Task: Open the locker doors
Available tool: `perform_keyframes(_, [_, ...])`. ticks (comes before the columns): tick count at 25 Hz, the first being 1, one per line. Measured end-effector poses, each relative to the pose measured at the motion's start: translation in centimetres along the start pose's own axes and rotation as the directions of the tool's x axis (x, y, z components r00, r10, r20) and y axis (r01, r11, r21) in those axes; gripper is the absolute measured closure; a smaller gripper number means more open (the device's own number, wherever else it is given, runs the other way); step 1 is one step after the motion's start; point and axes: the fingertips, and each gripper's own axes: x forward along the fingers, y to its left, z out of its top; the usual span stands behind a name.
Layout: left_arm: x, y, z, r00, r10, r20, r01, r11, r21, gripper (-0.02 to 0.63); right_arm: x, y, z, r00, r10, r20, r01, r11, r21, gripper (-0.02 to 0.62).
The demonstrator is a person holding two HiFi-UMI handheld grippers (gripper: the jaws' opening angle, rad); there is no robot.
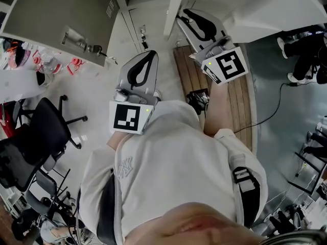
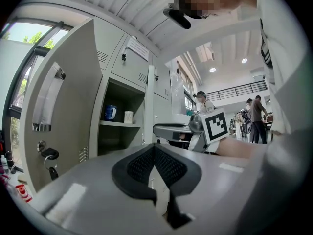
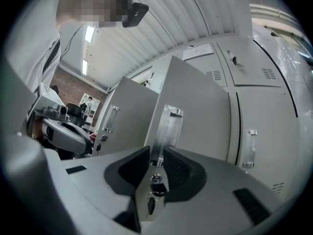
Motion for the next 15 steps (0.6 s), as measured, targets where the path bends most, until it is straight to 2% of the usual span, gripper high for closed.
perform_keyframes(7, [-0.7,1.1,0.4,0.999,0.052,0.010,-0.052,0.999,0.013,0.604,-2.5,-0.7,1.7,0.988,-0.144,0.048,0.143,0.989,0.020,0.513])
perform_keyframes(10, [-1.4,2.1,0.5,0.996,0.093,0.011,-0.094,0.995,0.023,0.604,-4.0,0.3,1.6,0.975,-0.219,0.023,0.219,0.975,0.033,0.567])
perform_keyframes(12, [-1.8,2.9,0.7,0.992,0.121,0.027,-0.122,0.992,0.041,0.604,-4.6,1.6,1.5,0.974,-0.227,0.011,0.227,0.973,0.051,0.572])
perform_keyframes(15, [-2.5,4.0,1.1,0.985,0.156,0.067,-0.161,0.984,0.070,0.604,-4.7,4.1,1.0,0.982,-0.191,0.000,0.190,0.979,0.078,0.575])
